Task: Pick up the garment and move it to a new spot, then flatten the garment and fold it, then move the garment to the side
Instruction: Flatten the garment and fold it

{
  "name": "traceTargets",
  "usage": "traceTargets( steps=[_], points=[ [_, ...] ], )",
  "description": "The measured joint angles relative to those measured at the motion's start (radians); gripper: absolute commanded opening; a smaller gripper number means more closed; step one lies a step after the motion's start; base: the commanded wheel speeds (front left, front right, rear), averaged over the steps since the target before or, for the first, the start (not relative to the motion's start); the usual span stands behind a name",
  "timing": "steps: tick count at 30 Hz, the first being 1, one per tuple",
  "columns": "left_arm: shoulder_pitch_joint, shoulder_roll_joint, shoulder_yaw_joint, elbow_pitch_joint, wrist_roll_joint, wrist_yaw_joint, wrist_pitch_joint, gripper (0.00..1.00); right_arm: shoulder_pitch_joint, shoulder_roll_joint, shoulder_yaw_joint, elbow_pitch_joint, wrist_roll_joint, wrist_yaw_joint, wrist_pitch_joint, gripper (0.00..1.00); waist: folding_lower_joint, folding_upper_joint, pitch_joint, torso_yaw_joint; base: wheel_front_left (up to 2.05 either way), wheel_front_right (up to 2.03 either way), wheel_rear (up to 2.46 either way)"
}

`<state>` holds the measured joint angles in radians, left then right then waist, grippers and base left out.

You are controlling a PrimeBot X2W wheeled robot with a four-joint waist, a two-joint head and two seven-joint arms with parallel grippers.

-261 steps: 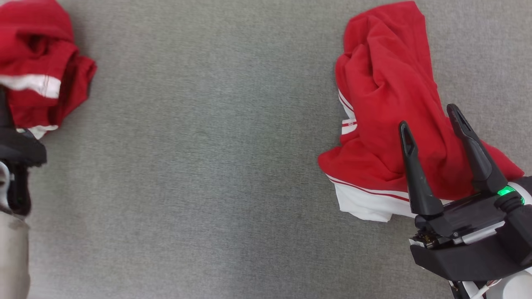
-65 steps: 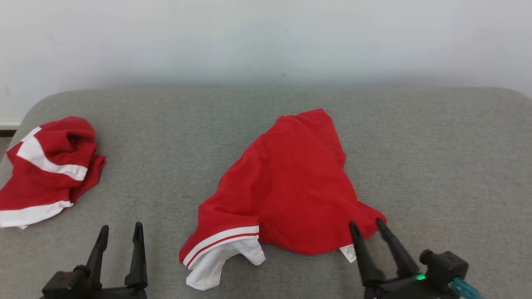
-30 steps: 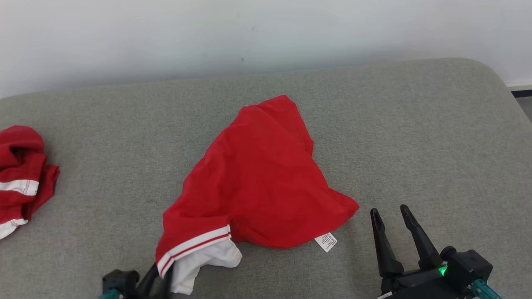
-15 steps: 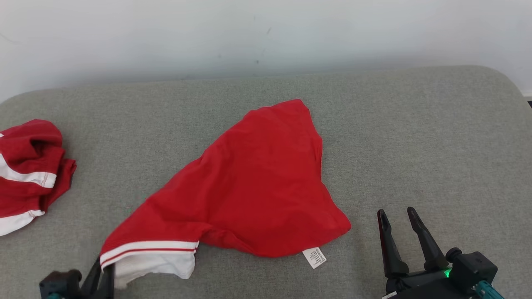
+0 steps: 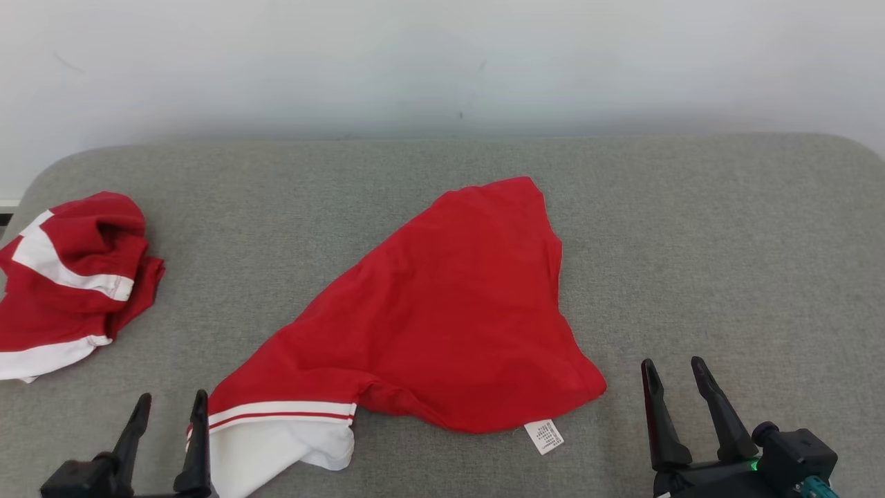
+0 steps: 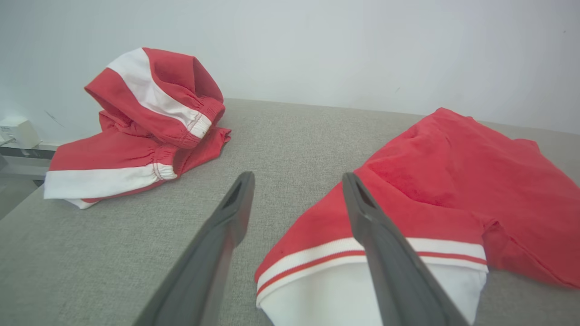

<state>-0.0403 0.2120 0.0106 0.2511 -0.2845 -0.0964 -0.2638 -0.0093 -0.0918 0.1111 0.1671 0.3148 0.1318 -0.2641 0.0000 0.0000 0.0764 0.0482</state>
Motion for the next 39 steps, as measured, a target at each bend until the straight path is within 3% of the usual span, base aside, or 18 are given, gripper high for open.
traceTargets(
  steps=[5, 11, 20, 30, 38, 39],
  points=[
    [0.026, -0.003, 0.037, -0.094, -0.001, 0.008, 0.000, 1.00, 0.006, -0.002, -0.004, 0.001, 0.000, 0.000, 0.000, 1.00, 0.0000, 0.0000, -0.014, 0.013, 0.00, 0.00, 0.00],
    [0.035, -0.051, 0.074, -0.207, 0.035, 0.007, 0.000, 1.00, 0.007, -0.007, 0.008, 0.015, 0.002, 0.000, 0.000, 1.00, 0.0000, 0.0000, -0.023, 0.017, 0.00, 0.00, 0.00],
    [0.032, -0.123, 0.095, -0.205, 0.075, -0.016, 0.000, 1.00, 0.009, -0.027, 0.030, 0.073, 0.008, 0.000, 0.000, 1.00, -0.0001, 0.0000, -0.038, 0.002, 0.00, 0.00, 0.00],
    [0.004, -0.130, 0.076, -0.202, 0.110, -0.030, 0.000, 1.00, -0.128, -0.108, 0.160, 0.255, 0.016, 0.000, 0.017, 1.00, 0.0000, 0.0000, -0.015, 0.016, 0.00, 0.00, 0.00],
    [-0.022, -0.139, 0.038, -0.177, 0.113, -0.035, 0.000, 1.00, -0.247, -0.120, 0.266, 0.439, 0.063, 0.000, 0.014, 1.00, 0.0000, 0.0000, 0.023, 0.073, 0.00, 0.00, 0.00],
    [-0.023, -0.139, 0.033, -0.174, 0.113, -0.035, 0.000, 1.00, -0.258, -0.120, 0.279, 0.463, 0.075, 0.000, 0.014, 0.22, 0.0000, 0.0000, 0.028, 0.080, 0.00, 0.00, 0.00]
  ],
)
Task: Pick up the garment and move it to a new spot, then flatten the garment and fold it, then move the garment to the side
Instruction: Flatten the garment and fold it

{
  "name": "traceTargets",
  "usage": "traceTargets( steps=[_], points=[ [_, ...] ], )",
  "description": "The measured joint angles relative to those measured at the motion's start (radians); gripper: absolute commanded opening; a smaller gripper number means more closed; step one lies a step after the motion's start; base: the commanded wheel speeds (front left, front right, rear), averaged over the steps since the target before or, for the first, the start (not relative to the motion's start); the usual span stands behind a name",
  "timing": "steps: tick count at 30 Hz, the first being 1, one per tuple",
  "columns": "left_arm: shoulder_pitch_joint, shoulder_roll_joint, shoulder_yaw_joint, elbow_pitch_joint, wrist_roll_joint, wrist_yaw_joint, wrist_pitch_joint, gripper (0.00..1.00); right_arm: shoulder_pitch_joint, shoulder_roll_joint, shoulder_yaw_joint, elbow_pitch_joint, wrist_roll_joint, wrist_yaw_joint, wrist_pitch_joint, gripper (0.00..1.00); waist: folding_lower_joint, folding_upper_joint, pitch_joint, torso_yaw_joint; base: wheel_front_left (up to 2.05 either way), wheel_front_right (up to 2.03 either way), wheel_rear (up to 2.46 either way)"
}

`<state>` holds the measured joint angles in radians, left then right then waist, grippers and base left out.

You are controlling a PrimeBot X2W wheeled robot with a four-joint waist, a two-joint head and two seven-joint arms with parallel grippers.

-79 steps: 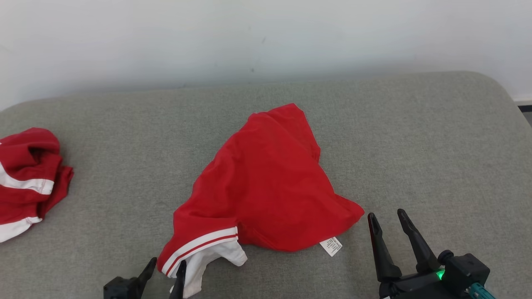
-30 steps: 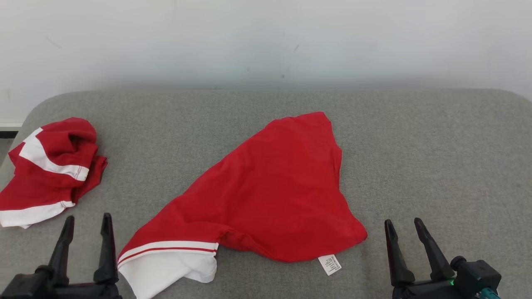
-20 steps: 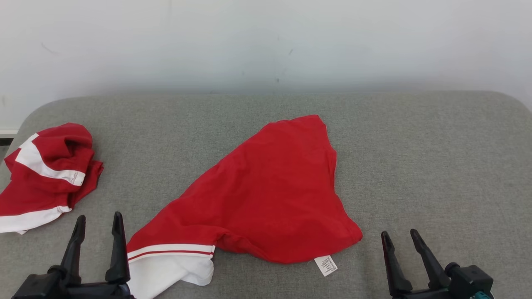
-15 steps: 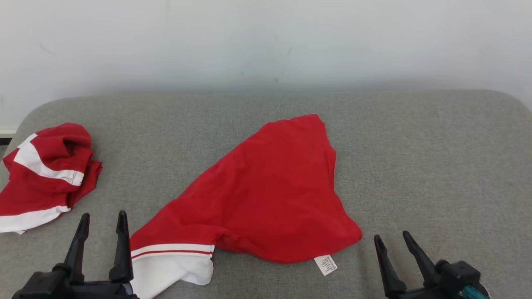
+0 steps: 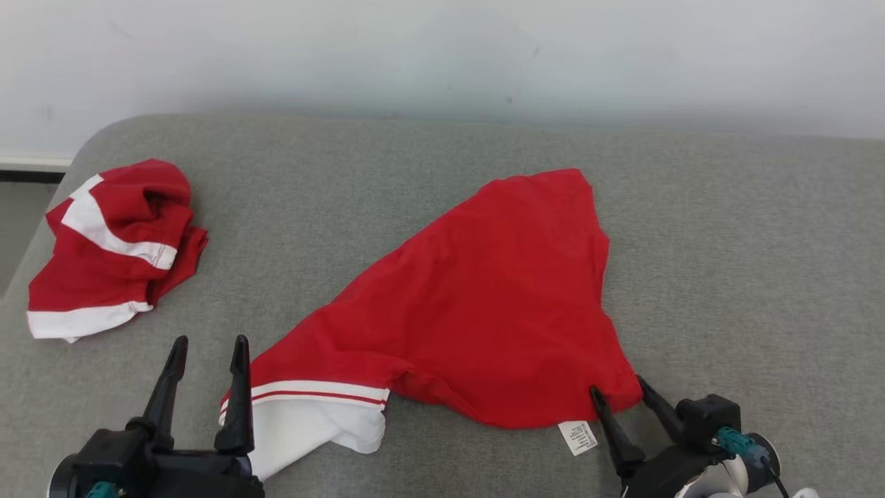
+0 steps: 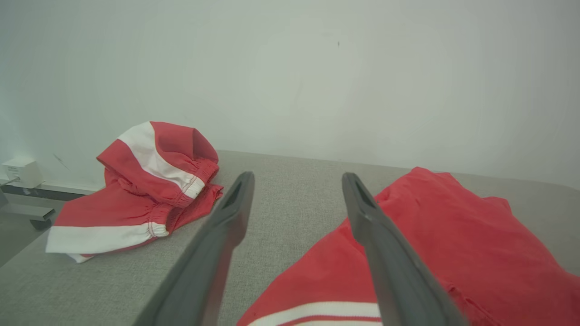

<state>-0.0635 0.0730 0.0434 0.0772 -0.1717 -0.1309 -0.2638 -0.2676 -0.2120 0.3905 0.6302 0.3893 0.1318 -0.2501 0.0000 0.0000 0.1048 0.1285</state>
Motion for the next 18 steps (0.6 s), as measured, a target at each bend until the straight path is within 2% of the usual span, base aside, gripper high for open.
traceTargets(
  steps=[1, 5, 8, 12, 14, 18],
  points=[
    [0.000, 0.000, -0.003, 0.002, 0.000, 0.000, 0.000, 1.00, -0.008, 0.001, 0.011, 0.015, 0.010, 0.000, -0.001, 0.00, 0.0000, 0.0001, 0.005, 0.006, 0.00, 0.00, 0.00],
    [-0.002, 0.000, 0.003, 0.007, -0.003, 0.000, 0.000, 1.00, -0.035, 0.001, 0.048, 0.049, 0.045, 0.000, -0.007, 0.00, 0.0000, 0.0001, 0.020, 0.020, 0.00, 0.00, 0.00],
    [0.006, 0.000, 0.011, 0.011, -0.005, 0.000, 0.000, 1.00, -0.036, -0.007, 0.063, 0.030, 0.055, 0.000, -0.010, 0.00, 0.0000, 0.0000, 0.021, 0.010, 0.00, 0.00, 0.00],
    [0.013, -0.002, 0.013, 0.012, -0.006, 0.000, 0.000, 1.00, -0.023, -0.028, 0.048, -0.055, 0.061, 0.000, -0.011, 0.00, 0.0000, 0.0000, 0.018, -0.012, 0.00, 0.00, 0.00],
    [0.017, -0.004, 0.014, 0.012, -0.007, 0.000, 0.000, 1.00, 0.045, -0.061, 0.020, -0.153, 0.060, 0.000, -0.012, 0.00, 0.0000, 0.0001, 0.009, -0.043, 0.00, 0.00, 0.00],
    [0.023, -0.007, 0.016, 0.014, -0.011, 0.000, 0.000, 1.00, 0.157, -0.112, -0.022, -0.253, 0.058, 0.000, -0.012, 0.00, 0.0000, 0.0000, 0.001, -0.086, 0.00, 0.00, 0.00]
  ],
)
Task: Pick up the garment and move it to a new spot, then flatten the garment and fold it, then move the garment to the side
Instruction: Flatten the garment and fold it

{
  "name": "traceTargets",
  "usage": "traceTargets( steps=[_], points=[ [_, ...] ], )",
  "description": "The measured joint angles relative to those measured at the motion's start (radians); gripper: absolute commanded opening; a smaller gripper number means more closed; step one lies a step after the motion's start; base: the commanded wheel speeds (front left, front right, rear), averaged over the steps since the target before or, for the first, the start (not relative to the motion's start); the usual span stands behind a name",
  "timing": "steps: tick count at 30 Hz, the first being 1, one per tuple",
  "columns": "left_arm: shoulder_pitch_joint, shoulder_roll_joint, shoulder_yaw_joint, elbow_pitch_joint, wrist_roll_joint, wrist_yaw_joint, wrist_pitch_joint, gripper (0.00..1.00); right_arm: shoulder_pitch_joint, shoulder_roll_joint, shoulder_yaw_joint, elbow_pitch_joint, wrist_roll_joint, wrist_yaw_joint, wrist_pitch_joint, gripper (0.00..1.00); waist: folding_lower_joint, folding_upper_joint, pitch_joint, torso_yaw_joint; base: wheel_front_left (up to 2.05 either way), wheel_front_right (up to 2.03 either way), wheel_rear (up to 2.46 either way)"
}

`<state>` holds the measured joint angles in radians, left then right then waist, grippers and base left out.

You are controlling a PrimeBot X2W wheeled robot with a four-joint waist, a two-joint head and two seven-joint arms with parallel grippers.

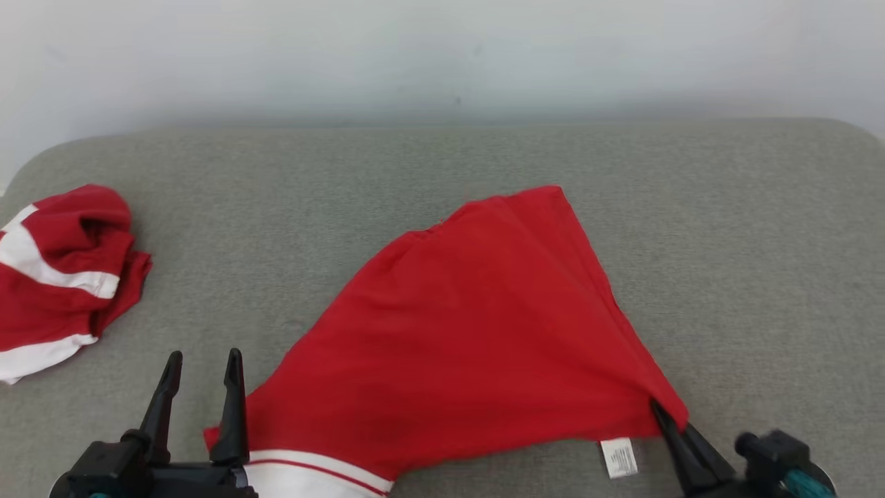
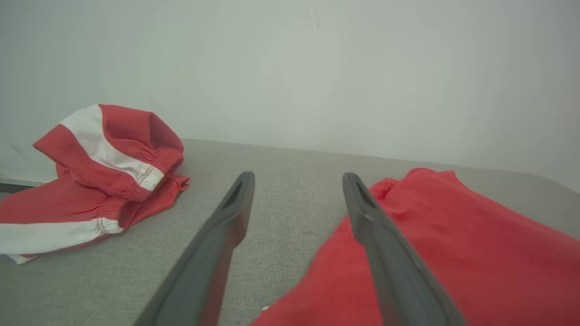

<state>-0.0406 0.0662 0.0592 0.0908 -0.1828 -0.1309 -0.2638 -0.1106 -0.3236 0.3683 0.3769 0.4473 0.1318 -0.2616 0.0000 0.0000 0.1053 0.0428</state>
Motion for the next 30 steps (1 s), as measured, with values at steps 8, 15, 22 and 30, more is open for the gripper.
traceTargets(
  steps=[8, 15, 22, 30],
  points=[
    [-0.001, -0.008, -0.006, 0.008, -0.002, 0.000, 0.000, 1.00, 0.138, -0.022, -0.066, -0.131, 0.010, 0.000, 0.038, 0.00, 0.0000, 0.0000, 0.011, -0.048, 0.00, 0.00, 0.00],
    [-0.012, -0.011, -0.021, 0.023, -0.004, 0.000, 0.000, 1.00, 0.065, -0.014, -0.093, -0.128, 0.010, 0.000, 0.070, 0.00, 0.0000, 0.0000, 0.012, -0.016, 0.00, 0.00, 0.00],
    [-0.024, -0.013, -0.036, 0.036, -0.006, 0.000, 0.000, 1.00, -0.112, -0.020, -0.085, 0.043, 0.016, 0.000, 0.081, 0.00, 0.0000, 0.0000, 0.017, 0.047, 0.00, 0.00, 0.00],
    [-0.034, -0.013, -0.043, 0.046, -0.013, 0.000, 0.000, 1.00, -0.311, -0.002, -0.062, 0.274, 0.035, 0.000, 0.069, 0.00, 0.0000, 0.0000, 0.041, 0.101, 0.00, 0.00, 0.00]
  ],
)
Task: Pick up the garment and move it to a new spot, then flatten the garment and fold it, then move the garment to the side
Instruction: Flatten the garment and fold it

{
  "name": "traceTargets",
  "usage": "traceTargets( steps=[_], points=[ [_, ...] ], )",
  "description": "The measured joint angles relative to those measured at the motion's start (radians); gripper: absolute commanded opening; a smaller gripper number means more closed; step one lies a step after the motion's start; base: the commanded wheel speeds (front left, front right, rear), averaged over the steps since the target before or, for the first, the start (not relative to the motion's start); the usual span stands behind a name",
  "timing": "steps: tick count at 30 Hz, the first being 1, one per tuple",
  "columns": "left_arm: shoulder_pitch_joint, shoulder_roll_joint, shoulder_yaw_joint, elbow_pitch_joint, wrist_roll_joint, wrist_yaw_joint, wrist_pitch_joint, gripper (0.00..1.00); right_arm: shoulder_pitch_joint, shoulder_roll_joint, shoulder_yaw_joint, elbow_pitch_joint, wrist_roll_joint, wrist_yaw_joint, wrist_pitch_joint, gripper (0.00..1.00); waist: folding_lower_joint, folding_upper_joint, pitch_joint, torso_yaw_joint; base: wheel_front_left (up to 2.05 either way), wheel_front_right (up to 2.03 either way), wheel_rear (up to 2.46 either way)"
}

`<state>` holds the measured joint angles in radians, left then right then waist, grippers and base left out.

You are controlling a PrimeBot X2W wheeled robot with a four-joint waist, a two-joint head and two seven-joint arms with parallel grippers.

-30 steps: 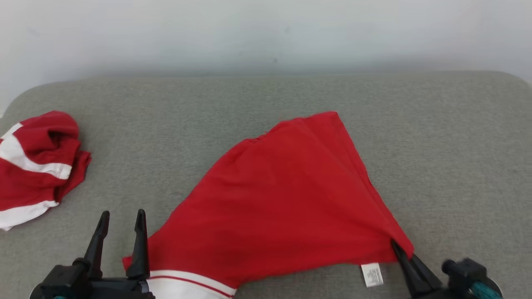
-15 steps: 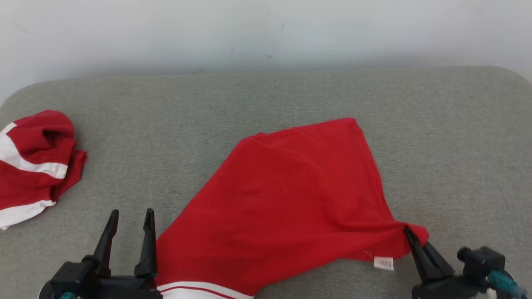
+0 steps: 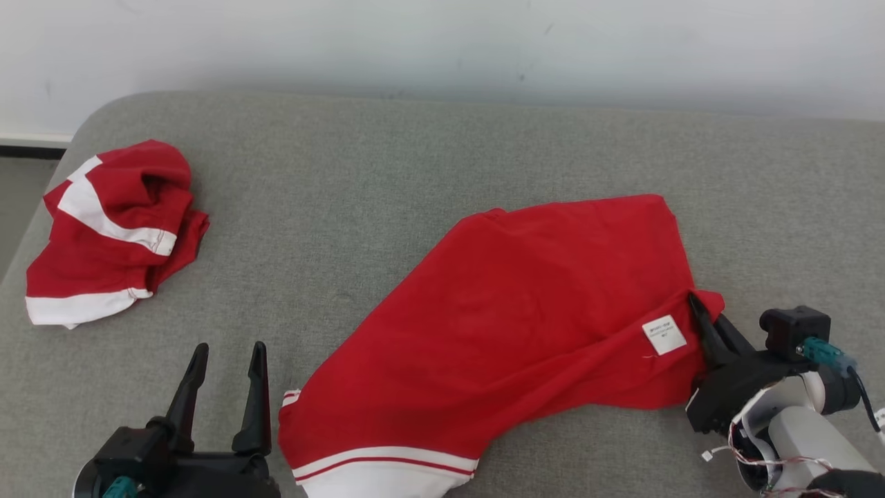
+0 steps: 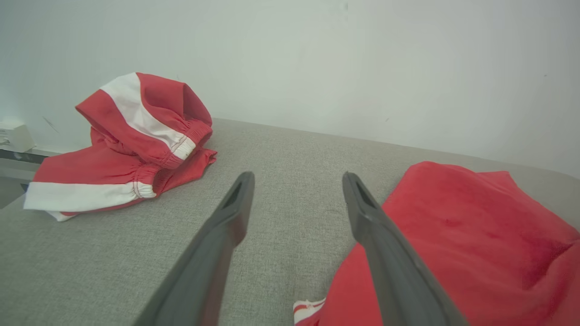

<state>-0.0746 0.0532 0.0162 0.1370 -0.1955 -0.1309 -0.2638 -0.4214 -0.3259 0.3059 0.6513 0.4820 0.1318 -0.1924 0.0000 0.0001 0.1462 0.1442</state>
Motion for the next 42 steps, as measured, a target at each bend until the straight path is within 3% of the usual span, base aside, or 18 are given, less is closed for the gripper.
traceTargets(
  steps=[1, 2, 10, 18, 27, 34, 42],
  points=[
    [-0.002, 0.000, 0.000, 0.001, 0.000, 0.000, 0.000, 1.00, -0.020, 0.004, 0.003, 0.033, 0.002, 0.000, -0.004, 0.04, 0.0000, 0.0000, 0.005, 0.004, 0.00, 0.00, 0.00],
    [-0.005, -0.001, -0.002, 0.003, 0.000, 0.000, 0.000, 1.00, -0.038, 0.008, 0.006, 0.069, 0.004, 0.000, -0.010, 1.00, 0.0001, 0.0000, 0.010, 0.008, 0.00, 0.00, 0.00],
    [-0.008, -0.001, 0.008, 0.008, 0.000, 0.000, 0.000, 1.00, -0.086, 0.013, 0.034, 0.142, 0.013, 0.000, -0.065, 1.00, 0.0001, 0.0000, 0.009, -0.005, 0.00, 0.00, 0.00],
    [0.016, 0.001, 0.042, -0.002, 0.011, 0.000, 0.000, 1.00, 0.078, 0.003, -0.100, -0.139, -0.019, 0.000, -0.069, 1.00, -0.0001, 0.0000, -0.032, -0.065, 0.00, 0.00, 0.00],
    [0.056, 0.001, 0.065, -0.011, 0.017, 0.000, 0.000, 1.00, 0.333, 0.078, -0.259, -0.423, -0.104, 0.000, -0.069, 1.00, -0.0002, -0.0001, -0.080, -0.116, 0.00, 0.00, 0.00],
    [0.078, 0.002, 0.071, -0.008, 0.019, 0.000, 0.000, 1.00, 0.435, 0.136, -0.297, -0.505, -0.151, 0.000, -0.069, 1.00, -0.0002, -0.0001, -0.102, -0.127, 0.00, 0.00, 0.00],
    [0.091, 0.011, 0.069, 0.012, 0.019, 0.000, 0.000, 1.00, 0.454, 0.153, -0.293, -0.520, -0.169, 0.000, -0.069, 1.00, -0.0002, -0.0001, -0.117, -0.117, 0.00, 0.00, 0.00]
  ],
)
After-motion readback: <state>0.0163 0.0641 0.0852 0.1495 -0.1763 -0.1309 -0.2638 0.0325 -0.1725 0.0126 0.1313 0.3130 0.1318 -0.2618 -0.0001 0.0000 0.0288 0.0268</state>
